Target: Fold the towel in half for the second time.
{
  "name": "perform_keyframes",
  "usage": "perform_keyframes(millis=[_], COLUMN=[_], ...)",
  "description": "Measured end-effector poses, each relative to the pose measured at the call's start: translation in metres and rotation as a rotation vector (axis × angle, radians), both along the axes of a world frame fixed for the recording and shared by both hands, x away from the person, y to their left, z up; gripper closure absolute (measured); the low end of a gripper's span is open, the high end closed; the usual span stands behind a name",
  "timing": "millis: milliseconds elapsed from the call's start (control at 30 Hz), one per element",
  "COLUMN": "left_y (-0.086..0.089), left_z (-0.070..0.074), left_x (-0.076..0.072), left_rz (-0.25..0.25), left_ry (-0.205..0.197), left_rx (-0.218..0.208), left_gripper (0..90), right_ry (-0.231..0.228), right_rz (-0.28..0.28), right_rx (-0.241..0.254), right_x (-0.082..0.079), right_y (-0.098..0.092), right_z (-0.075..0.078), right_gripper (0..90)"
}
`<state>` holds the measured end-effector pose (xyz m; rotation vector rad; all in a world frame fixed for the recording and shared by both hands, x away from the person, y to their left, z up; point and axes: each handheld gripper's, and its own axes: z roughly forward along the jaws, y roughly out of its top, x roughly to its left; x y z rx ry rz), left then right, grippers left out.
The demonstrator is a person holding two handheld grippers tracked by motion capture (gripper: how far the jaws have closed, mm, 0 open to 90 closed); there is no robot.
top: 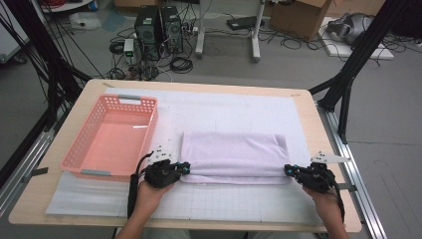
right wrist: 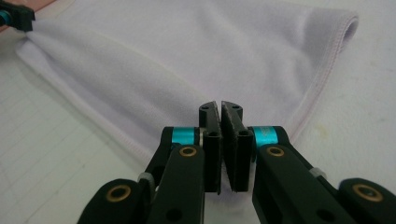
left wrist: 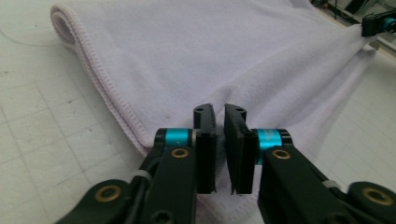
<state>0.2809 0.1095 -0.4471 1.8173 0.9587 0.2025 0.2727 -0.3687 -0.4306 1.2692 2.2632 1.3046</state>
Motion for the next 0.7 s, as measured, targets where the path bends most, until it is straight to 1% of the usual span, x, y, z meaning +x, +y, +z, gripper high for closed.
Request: perform_keyframes(millis=[33,67,100,133,167,200,233,267,300,333,367,400,433,467,500,533,567,600,633,667,700], left_y=[0.002,0.003,0.004,0.003,0.001,0.000,-0.001,-0.002,-0.003,-0.004,-0.004,-0.005,-0.005,-0.006,-0.006,-0.006,-0.006,-0.007,-0.007,-0.008,-0.009], left_z=[-0.001,-0.002,-0.001,0.000,0.004,0.007,0.009,0.010,0.010,0.008,0.006,0.003,0.001,-0.002,-0.004,-0.005,-0.005,-0.005,-0.005,-0.005,-0.005], left_x=[-0.003,-0.007,-0.012,-0.014,-0.016,-0.016,-0.016,-0.015,-0.012,-0.009,-0.006,-0.005,-0.003,-0.002,-0.002,-0.003,-0.005,-0.006,-0.006,-0.007,-0.007], left_rz=[0.001,0.002,0.015,0.026,0.021,0.014,0.021,0.031,0.039,0.055,0.070,0.081,0.085,0.096,0.104,0.108,0.112,0.111,0.112,0.116,0.117], left_ry=[0.006,0.008,-0.013,-0.035,-0.075,-0.094,-0.100,-0.108,-0.095,-0.069,-0.046,-0.030,-0.003,0.026,0.043,0.042,0.040,0.037,0.033,0.030,0.030], left_rx=[-0.019,-0.040,-0.047,-0.042,-0.039,-0.046,-0.058,-0.062,-0.068,-0.060,-0.051,-0.036,-0.016,0.003,0.022,0.026,0.033,0.044,0.056,0.069,0.090], left_gripper=[69.8,61.2,55.3,49.6,46.3,46.4,46.1,46.0,46.3,47.9,51.2,52.7,54.0,55.9,54.3,52.7,52.6,52.7,55.1,59.7,67.9], right_ry=[0.002,0.012,0.021,0.027,0.024,0.000,-0.023,-0.039,-0.050,-0.051,-0.042,-0.032,-0.023,-0.007,-0.005,-0.002,0.000,-0.003,-0.002,0.001,0.018], right_rz=[0.003,0.003,0.000,-0.020,-0.036,-0.062,-0.076,-0.091,-0.103,-0.103,-0.106,-0.107,-0.105,-0.096,-0.092,-0.100,-0.108,-0.131,-0.129,-0.131,-0.128], right_rx=[-0.003,-0.011,-0.015,0.009,0.031,0.071,0.097,0.102,0.093,0.079,0.067,0.049,0.023,0.008,-0.023,-0.062,-0.078,-0.095,-0.107,-0.117,-0.127], right_x=[-0.003,-0.006,-0.009,-0.013,-0.015,-0.018,-0.019,-0.019,-0.017,-0.014,-0.011,-0.008,-0.006,-0.005,-0.004,-0.005,-0.006,-0.010,-0.012,-0.013,-0.013], right_y=[-0.001,-0.002,-0.003,-0.006,-0.009,-0.012,-0.014,-0.013,-0.011,-0.009,-0.006,-0.002,0.001,0.004,0.005,0.007,0.007,0.006,0.006,0.005,0.003], right_z=[0.000,-0.001,-0.002,-0.002,0.000,0.003,0.006,0.007,0.008,0.007,0.005,0.002,0.000,-0.002,-0.004,-0.005,-0.006,-0.006,-0.006,-0.007,-0.008], right_gripper=[82.9,77.7,71.1,64.6,61.9,61.7,62.4,63.3,65.8,68.8,71.6,72.9,73.1,73.1,71.0,64.6,57.0,57.5,58.1,61.5,70.0])
